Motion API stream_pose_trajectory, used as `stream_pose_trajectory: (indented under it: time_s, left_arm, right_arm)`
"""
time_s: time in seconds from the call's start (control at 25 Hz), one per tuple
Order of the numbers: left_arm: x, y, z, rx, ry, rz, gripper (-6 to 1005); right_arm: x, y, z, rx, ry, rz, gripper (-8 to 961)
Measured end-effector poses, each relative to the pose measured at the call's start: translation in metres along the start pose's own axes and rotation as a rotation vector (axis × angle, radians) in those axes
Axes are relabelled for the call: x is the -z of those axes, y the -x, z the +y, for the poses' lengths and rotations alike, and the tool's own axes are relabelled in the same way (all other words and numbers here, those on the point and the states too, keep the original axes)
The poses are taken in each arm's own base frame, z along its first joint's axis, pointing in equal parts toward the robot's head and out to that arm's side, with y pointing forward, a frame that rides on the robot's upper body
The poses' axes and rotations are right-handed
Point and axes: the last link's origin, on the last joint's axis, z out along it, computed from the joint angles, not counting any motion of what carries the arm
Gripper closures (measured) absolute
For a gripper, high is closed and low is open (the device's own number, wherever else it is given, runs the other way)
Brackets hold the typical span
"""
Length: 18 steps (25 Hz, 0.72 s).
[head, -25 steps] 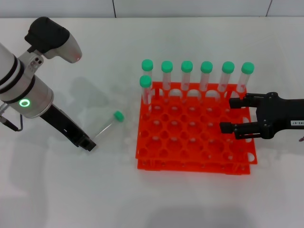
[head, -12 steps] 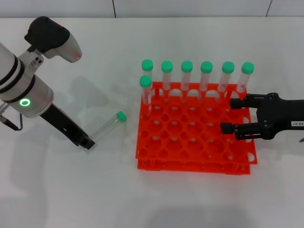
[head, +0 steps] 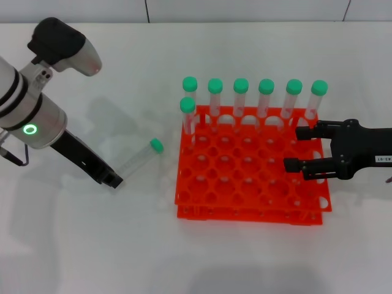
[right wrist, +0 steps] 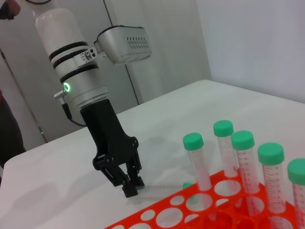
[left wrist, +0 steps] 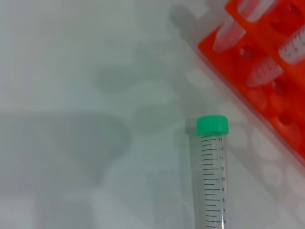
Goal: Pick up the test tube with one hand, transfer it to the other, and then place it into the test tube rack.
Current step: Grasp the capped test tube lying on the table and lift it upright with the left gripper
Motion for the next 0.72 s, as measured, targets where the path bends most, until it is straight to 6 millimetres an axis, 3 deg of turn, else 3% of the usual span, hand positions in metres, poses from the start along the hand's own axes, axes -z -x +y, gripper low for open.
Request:
stream_pose_trajectory:
  time_s: [0.32, 0.52, 0.72]
  left_arm:
    - [0.016, 0.006, -0.014, 0.056, 0.016, 0.169, 809]
    - [0.05, 0.012, -0.023, 0.052, -0.022, 0.43, 810]
    - [0.078, 0.015, -0.019, 0.005, -0.014, 0.707, 810]
  right_arm:
    - [0.0, 0.0, 0.0, 0.0, -0.003, -0.001, 127]
    - [0.0, 0.0, -0.001, 0.0, -0.007, -0.002, 127]
    - [0.0, 0.001, -0.001, -0.003, -0.008, -0.011, 127]
